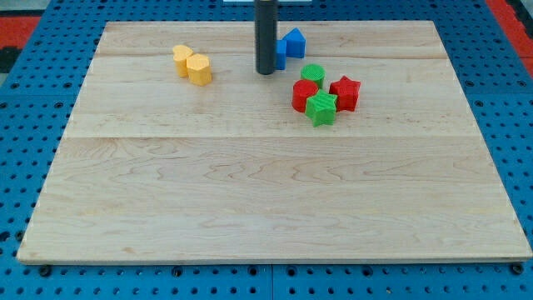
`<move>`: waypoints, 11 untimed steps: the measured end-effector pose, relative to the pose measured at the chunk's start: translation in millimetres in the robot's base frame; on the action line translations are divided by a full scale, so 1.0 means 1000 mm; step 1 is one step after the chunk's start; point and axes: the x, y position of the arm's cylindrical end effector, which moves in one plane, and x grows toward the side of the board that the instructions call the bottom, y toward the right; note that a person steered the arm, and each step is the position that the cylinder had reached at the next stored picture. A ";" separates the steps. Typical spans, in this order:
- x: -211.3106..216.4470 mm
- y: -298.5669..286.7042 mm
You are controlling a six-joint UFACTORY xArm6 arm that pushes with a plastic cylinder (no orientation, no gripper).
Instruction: Slide the blue cube slightly towards the right
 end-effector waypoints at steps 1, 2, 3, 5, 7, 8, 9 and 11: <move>-0.011 -0.021; -0.023 -0.019; -0.025 -0.019; -0.025 0.012; -0.025 0.041; -0.024 0.041; -0.005 0.062; 0.007 0.121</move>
